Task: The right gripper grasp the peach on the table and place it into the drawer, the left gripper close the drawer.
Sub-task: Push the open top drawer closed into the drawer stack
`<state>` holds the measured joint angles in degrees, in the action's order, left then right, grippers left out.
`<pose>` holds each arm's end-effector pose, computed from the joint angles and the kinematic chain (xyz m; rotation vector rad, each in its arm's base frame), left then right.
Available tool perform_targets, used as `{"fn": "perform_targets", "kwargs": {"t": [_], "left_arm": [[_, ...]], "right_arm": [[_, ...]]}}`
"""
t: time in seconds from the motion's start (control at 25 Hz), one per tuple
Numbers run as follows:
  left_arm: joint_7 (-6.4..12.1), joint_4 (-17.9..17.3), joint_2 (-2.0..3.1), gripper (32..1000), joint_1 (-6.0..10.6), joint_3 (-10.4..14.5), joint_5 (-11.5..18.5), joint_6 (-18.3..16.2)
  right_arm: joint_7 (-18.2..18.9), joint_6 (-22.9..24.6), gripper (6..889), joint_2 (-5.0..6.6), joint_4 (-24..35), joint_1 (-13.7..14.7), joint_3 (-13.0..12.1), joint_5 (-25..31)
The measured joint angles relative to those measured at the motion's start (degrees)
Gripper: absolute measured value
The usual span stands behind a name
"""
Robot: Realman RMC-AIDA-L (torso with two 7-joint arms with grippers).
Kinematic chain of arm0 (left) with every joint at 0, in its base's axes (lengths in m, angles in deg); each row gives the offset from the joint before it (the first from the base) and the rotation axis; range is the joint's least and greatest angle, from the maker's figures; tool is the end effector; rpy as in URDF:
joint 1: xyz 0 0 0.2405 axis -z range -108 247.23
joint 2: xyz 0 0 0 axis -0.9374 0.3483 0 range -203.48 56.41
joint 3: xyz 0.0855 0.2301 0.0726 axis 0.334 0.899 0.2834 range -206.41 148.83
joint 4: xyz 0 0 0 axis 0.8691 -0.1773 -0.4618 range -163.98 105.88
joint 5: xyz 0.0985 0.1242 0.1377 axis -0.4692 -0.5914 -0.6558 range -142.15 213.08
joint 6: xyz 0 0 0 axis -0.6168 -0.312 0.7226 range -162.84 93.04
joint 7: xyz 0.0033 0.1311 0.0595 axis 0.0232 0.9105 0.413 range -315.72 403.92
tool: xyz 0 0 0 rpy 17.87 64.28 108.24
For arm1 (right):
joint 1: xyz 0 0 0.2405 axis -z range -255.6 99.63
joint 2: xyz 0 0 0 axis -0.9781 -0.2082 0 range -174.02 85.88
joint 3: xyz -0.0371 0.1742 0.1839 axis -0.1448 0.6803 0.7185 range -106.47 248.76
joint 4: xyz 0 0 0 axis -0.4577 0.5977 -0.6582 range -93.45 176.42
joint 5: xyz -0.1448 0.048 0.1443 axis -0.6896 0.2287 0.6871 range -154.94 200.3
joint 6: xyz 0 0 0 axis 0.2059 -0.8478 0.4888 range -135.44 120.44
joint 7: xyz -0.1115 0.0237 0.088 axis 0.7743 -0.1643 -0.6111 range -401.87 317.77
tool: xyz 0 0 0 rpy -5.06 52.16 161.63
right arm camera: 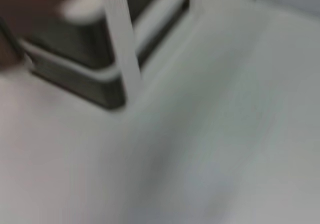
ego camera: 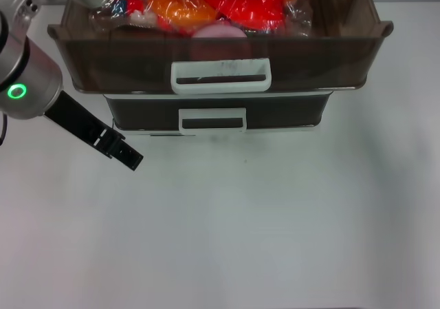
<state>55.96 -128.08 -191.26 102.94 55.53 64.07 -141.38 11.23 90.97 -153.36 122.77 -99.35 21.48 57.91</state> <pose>-0.1345 0.3178 0.0361 -2.4266 -1.0627 0.5637 0.2994 0.3125 0.1527 -2.3512 1.0889 -0.3521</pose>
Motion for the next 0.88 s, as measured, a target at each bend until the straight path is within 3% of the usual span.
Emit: {"fn": "perform_targets", "kwargs": {"t": [0.2, 0.32, 0.4, 0.6, 0.68, 0.8, 0.88], "left_arm": [[-0.38, -5.3, -0.07, 878, 0.01, 2.5, 3.2, -2.1], [0.38, -8.7, -0.06, 878, 0.11, 6.0, 7.2, -2.4], [0.83, -9.7, -0.06, 878, 0.48, 7.1, 8.7, -2.5], [2.26, -11.1, -0.05, 878, 5.69, 10.0, 13.8, -2.3], [3.39, -10.9, -0.05, 878, 7.75, 11.3, 14.0, -1.5], [6.07, -10.0, -0.05, 879, 9.07, 12.6, 13.4, 0.0], [7.87, -7.3, -0.05, 879, 10.13, 12.7, 13.3, 1.5]], "right_arm": [[5.9, -7.6, 836, -3.72, -13.9, -2.7, -0.5, -10.1], [7.4, -11.3, 837, -4.75, -19.3, -4.4, -0.7, -13.2], [8.0, -12.8, 837, -5.16, -20.4, -5.0, -1.0, -13.5], [8.4, -13.7, 837, -5.85, -20.8, -5.8, -1.2, -13.4], [8.6, -13.7, 837, -6.01, -21.0, -6.0, -1.2, -13.4], [8.7, -13.8, 837, -6.40, -21.0, -6.6, -1.3, -13.4], [8.7, -14.1, 837, -6.51, -21.0, -6.9, -1.6, -13.4]]}}
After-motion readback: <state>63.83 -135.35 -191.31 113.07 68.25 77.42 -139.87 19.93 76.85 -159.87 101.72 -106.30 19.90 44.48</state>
